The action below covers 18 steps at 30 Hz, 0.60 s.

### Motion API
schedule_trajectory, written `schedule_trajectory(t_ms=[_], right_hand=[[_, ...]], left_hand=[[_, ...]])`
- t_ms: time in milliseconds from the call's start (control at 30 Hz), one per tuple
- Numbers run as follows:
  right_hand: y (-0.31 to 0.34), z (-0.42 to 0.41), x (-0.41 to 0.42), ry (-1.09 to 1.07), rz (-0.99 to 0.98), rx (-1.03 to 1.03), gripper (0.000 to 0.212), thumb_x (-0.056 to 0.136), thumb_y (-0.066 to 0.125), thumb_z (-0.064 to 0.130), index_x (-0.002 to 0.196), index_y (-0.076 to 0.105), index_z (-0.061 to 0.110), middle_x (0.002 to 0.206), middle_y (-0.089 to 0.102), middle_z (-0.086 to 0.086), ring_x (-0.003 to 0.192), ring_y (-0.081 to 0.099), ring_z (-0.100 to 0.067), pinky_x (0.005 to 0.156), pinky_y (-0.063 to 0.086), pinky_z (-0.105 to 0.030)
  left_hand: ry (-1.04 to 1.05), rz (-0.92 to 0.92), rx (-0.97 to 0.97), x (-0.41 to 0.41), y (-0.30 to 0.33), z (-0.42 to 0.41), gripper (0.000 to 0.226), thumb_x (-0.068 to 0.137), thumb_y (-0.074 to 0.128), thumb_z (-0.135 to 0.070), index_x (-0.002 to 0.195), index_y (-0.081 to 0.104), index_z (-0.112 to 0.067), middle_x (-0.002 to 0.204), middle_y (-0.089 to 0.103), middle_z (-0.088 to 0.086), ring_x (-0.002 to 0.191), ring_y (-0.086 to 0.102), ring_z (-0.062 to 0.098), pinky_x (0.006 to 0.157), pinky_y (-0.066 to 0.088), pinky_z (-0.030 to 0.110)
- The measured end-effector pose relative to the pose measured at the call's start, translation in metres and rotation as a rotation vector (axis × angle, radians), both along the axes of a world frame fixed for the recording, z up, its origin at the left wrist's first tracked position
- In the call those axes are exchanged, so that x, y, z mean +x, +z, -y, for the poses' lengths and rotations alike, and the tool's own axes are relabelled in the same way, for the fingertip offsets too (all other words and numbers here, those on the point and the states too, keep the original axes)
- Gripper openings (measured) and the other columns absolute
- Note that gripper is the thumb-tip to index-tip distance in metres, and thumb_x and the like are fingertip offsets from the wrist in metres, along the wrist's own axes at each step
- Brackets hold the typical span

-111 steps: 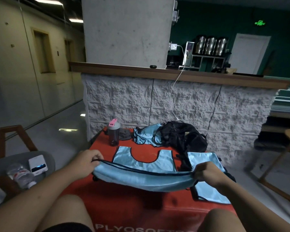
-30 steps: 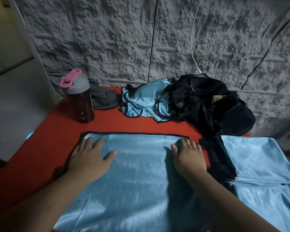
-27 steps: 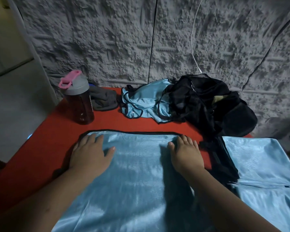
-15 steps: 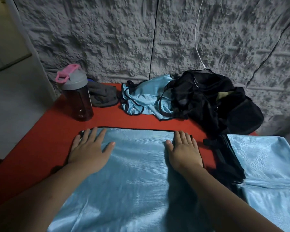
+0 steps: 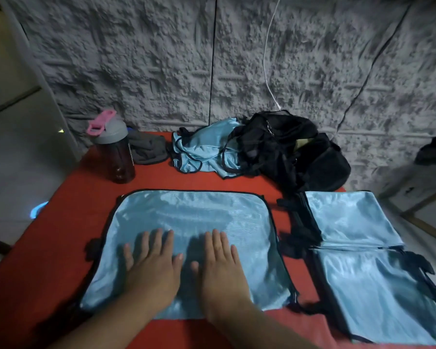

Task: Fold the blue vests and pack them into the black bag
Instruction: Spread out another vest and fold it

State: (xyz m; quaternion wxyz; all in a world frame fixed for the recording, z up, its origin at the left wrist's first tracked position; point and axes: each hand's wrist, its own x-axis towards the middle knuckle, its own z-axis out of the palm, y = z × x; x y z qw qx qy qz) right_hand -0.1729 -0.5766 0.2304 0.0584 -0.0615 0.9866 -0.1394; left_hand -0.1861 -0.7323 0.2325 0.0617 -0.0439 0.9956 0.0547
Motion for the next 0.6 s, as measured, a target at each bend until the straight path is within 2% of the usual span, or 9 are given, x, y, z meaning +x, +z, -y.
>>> schedule_trajectory(t_ms=[33,67,133,200,400,500,600], right_hand=[[-0.006,-0.008,0.010,-0.029,0.010,0.007,0.074,0.095,0.029,0.053,0.151,0.046,0.006,0.157,0.042,-0.012,0.147,0.038,-0.027,0.122,0.030,-0.045],[-0.014,-0.017,0.017,-0.031,-0.007,0.027,0.071,0.098,0.032,0.054,0.151,0.046,0.008,0.158,0.041,-0.011,0.147,0.038,-0.027,0.122,0.024,-0.043],[-0.019,-0.043,0.026,-0.045,-0.036,0.026,0.077,0.101,0.023,0.061,0.161,0.023,0.011,0.167,0.010,-0.005,0.157,0.010,-0.025,0.123,0.003,-0.040],[-0.017,-0.068,0.028,-0.065,-0.010,0.025,0.081,0.100,0.012,0.066,0.163,0.001,0.016,0.168,-0.012,0.000,0.155,-0.017,-0.018,0.125,-0.007,-0.036],[-0.013,-0.105,0.032,-0.113,-0.018,0.083,0.083,0.098,0.005,0.066,0.163,0.000,0.015,0.171,-0.005,-0.003,0.155,-0.015,-0.015,0.127,-0.004,-0.037],[-0.015,-0.109,0.030,-0.134,-0.029,0.074,0.083,0.097,0.006,0.068,0.163,0.000,0.017,0.171,-0.005,-0.001,0.155,-0.015,-0.013,0.127,-0.003,-0.039],[-0.017,-0.107,0.032,-0.130,-0.034,0.072,0.084,0.097,0.006,0.069,0.163,-0.002,0.017,0.170,-0.008,-0.001,0.154,-0.019,-0.012,0.127,-0.006,-0.039]], left_hand=[[0.028,0.006,0.004,0.004,-0.005,0.007,0.064,0.102,0.010,-0.056,0.159,-0.009,-0.035,0.169,-0.011,-0.008,0.155,-0.013,0.022,0.121,-0.006,0.060],[0.055,0.006,0.019,0.005,-0.010,0.015,0.063,0.101,0.008,-0.058,0.158,-0.012,-0.039,0.168,-0.013,-0.009,0.154,-0.014,0.020,0.121,-0.006,0.059],[0.083,-0.019,0.027,0.009,-0.016,0.028,0.063,0.099,0.007,-0.061,0.156,-0.015,-0.045,0.167,-0.016,-0.011,0.154,-0.016,0.017,0.122,-0.006,0.054],[0.108,-0.058,0.035,0.010,-0.021,0.038,0.065,0.099,0.010,-0.063,0.157,-0.010,-0.044,0.169,-0.011,-0.010,0.155,-0.013,0.017,0.124,-0.004,0.046],[0.164,-0.134,0.031,0.015,-0.027,0.062,0.084,0.085,-0.002,-0.069,0.161,0.012,-0.035,0.169,0.012,-0.001,0.155,0.005,0.018,0.125,0.002,0.039],[0.186,-0.136,0.022,0.015,-0.028,0.068,0.085,0.086,-0.003,-0.070,0.161,0.012,-0.034,0.169,0.011,-0.001,0.155,0.006,0.016,0.125,0.001,0.039],[0.191,-0.110,0.020,0.016,-0.028,0.067,0.086,0.085,-0.005,-0.072,0.161,0.003,-0.034,0.170,0.001,-0.002,0.155,-0.003,0.014,0.125,-0.002,0.040]])
